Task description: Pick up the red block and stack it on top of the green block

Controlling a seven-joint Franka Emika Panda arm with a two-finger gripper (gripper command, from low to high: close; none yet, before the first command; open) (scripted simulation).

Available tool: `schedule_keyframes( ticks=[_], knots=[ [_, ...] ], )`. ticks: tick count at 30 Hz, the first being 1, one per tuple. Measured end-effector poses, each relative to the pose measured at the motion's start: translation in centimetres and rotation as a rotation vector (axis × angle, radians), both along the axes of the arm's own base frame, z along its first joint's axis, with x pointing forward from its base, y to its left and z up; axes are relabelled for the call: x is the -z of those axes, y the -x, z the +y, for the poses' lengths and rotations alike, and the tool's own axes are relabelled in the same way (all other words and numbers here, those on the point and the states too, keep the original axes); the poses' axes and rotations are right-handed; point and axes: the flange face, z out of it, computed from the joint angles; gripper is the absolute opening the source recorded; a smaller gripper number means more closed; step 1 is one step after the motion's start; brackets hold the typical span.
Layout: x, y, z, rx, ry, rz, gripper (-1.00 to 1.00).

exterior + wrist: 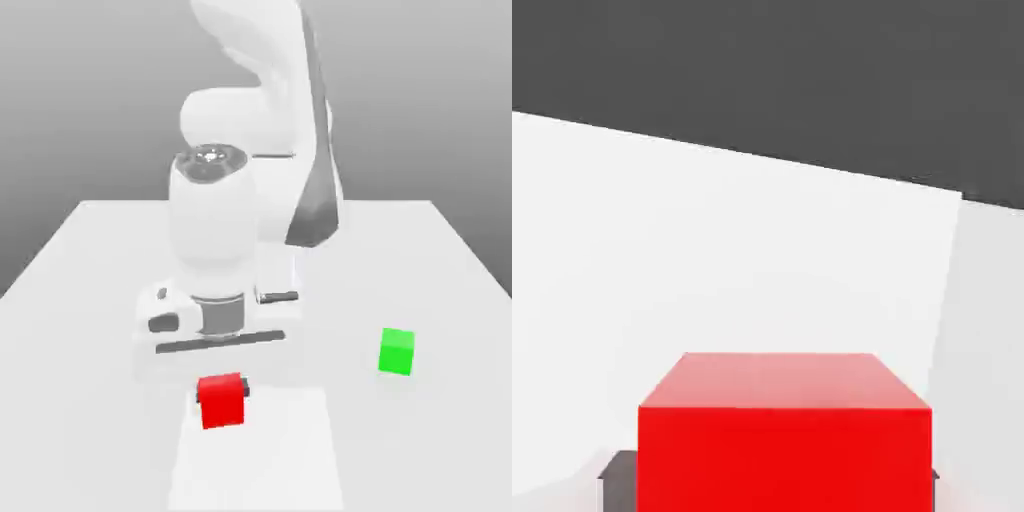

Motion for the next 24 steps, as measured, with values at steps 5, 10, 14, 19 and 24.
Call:
schedule_keyframes(
  ticks=[5,10,14,19,24],
  knots=[
    [-1.4,4.8,8.7,-0.441,-0.013,-0.005,-1.0],
    [-2.2,11.2,15.3,-0.876,-0.004,-0.01,-1.0],
    [-1.9,16.3,18.6,-1.188,0.017,-0.015,-1.0],
    [1.8,17.0,19.1,-1.237,0.024,-0.016,-1.0],
    [3.9,17.1,18.9,-1.237,0.021,-0.016,1.0]
  ],
)
